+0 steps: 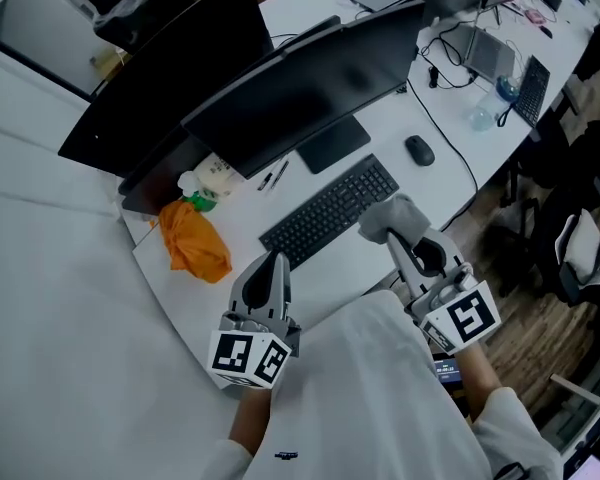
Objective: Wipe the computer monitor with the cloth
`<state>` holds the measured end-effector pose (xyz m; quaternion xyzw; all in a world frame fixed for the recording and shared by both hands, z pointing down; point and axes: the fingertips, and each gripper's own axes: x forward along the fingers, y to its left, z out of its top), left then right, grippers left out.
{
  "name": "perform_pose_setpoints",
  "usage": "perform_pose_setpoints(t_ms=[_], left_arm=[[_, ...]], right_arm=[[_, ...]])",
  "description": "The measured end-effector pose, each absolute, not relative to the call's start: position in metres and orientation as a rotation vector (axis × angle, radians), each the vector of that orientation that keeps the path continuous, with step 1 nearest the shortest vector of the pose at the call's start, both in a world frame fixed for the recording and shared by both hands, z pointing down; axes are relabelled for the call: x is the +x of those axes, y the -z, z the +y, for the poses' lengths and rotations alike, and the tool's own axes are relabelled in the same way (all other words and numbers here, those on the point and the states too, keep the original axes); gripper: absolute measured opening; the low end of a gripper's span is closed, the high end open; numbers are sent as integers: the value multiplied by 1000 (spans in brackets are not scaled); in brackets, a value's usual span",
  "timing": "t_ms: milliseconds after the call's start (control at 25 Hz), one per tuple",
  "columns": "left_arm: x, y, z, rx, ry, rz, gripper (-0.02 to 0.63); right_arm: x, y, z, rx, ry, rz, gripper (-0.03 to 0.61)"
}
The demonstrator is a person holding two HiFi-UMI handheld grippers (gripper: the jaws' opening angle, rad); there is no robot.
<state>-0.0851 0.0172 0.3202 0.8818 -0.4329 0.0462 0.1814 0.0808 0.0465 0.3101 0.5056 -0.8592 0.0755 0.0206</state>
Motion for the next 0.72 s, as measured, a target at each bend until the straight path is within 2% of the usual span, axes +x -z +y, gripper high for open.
perform_pose_setpoints(t_ms=[160, 720], left_arm=[[-77, -328, 26, 2479, -148, -1209, 14], [-69, -330, 21, 2443, -162, -1240, 14]], right_arm=[[74, -301, 49, 1567, -155, -2672, 12], [92, -314, 44, 1551, -221, -2642, 12]])
